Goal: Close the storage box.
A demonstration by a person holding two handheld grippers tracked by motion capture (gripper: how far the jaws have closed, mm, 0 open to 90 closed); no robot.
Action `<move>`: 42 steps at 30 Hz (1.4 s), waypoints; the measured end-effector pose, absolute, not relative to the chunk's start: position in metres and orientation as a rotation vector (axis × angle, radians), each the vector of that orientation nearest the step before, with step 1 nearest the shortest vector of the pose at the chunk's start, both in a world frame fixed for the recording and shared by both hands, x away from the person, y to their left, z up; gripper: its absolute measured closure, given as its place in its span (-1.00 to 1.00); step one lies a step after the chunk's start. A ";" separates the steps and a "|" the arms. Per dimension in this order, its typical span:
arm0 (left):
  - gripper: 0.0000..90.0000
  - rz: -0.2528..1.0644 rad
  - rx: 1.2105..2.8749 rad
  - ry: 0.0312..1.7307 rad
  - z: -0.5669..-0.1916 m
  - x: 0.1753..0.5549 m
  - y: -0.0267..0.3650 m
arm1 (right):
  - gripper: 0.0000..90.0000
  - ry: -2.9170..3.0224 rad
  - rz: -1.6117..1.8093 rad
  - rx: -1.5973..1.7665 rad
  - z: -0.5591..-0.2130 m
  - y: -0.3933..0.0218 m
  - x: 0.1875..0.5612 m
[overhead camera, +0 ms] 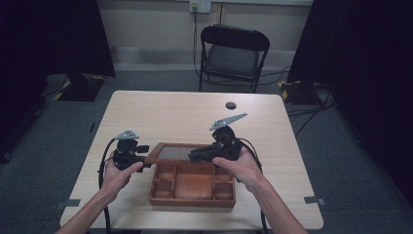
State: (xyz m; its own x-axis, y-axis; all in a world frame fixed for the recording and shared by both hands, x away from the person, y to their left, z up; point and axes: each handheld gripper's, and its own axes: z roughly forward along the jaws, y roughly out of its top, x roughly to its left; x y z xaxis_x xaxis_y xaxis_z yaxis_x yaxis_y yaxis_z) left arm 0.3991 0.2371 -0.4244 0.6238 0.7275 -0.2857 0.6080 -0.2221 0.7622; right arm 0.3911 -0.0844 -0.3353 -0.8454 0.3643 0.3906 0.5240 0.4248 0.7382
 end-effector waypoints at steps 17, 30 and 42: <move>-0.54 0.140 1.947 1.053 -0.432 0.400 0.239 | 0.82 -2.517 -1.323 -0.772 -0.340 -0.081 0.388; -0.53 0.151 1.916 1.133 -0.437 0.404 0.260 | 0.82 -2.557 -1.293 -0.753 -0.345 -0.081 0.381; -0.53 0.167 1.913 1.141 -0.438 0.406 0.264 | 0.81 -2.591 -1.248 -0.716 -0.358 -0.085 0.371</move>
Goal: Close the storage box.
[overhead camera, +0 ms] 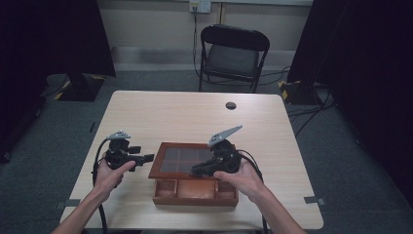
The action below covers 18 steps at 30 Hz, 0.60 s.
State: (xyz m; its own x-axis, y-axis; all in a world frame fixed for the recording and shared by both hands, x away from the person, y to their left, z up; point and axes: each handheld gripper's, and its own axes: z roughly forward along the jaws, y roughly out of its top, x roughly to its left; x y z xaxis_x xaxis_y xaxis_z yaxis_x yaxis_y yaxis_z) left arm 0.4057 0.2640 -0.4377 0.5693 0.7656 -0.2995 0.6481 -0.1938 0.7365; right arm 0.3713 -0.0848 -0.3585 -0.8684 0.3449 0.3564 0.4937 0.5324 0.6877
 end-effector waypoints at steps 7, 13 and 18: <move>-0.53 0.175 1.925 1.139 -0.437 0.407 0.265 | 0.81 -2.623 -1.203 -0.699 -0.372 -0.081 0.363; -0.53 0.208 1.912 1.142 -0.431 0.409 0.271 | 0.81 -2.625 -1.186 -0.692 -0.381 -0.080 0.360; -0.53 0.207 1.886 1.164 -0.430 0.408 0.280 | 0.81 -2.628 -1.161 -0.691 -0.389 -0.079 0.358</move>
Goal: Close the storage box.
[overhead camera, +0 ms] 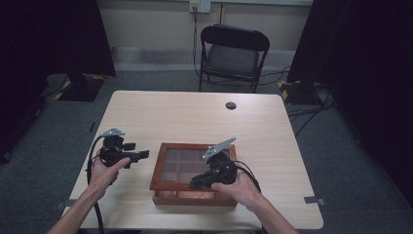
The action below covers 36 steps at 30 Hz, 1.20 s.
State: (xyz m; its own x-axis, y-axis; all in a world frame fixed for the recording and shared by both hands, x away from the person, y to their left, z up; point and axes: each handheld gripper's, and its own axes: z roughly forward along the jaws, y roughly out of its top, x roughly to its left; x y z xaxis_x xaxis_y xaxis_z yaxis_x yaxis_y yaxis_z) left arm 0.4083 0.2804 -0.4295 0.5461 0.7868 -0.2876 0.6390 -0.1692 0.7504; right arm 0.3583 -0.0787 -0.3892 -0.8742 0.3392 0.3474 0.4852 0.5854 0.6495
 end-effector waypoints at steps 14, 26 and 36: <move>-0.58 0.201 1.880 1.168 -0.431 0.406 0.287 | 0.82 -2.642 -1.133 -0.687 -0.402 -0.076 0.354; -0.57 0.203 1.908 1.163 -0.434 0.404 0.283 | 0.82 -2.661 -1.100 -0.683 -0.412 -0.074 0.352; -0.57 0.213 1.920 1.161 -0.434 0.404 0.282 | 0.82 -2.684 -1.047 -0.674 -0.424 -0.071 0.351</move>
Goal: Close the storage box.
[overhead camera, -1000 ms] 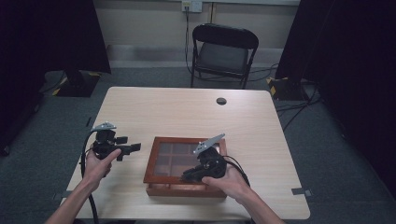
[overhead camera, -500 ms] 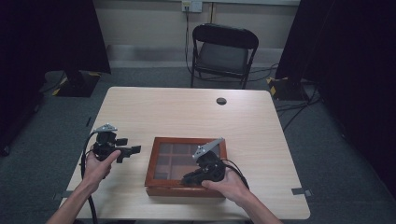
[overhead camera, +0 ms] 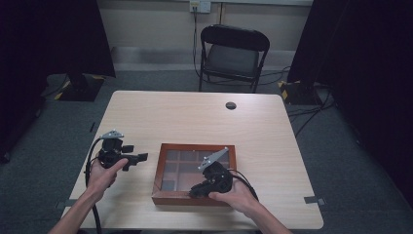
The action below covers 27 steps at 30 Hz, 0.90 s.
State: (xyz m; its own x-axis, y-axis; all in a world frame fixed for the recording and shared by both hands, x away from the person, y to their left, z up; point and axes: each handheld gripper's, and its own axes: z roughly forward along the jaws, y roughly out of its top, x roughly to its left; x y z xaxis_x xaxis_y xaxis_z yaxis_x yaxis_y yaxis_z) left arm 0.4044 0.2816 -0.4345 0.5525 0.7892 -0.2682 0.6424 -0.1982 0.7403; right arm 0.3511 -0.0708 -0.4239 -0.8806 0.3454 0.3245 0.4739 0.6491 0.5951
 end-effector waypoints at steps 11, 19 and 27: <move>-0.57 0.227 1.932 1.158 -0.435 0.403 0.280 | 0.50 -2.634 -1.123 -0.721 -0.423 -0.077 0.354; -0.57 0.225 1.944 1.155 -0.435 0.404 0.278 | 0.28 -2.623 -1.302 -0.866 -0.404 -0.093 0.363; -0.54 0.261 1.953 1.173 -0.429 0.405 0.281 | -0.19 -2.565 -1.467 -1.159 -0.387 -0.132 0.381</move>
State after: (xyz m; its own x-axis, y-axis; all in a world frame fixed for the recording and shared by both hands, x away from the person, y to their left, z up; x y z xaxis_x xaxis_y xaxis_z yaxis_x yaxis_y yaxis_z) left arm 0.4054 0.2810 -0.4295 0.5435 0.8093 -0.2227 0.6382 -0.2261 0.7359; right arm 0.3812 -0.1318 -0.3867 -0.7331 0.6048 0.3111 0.5749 0.3065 0.7587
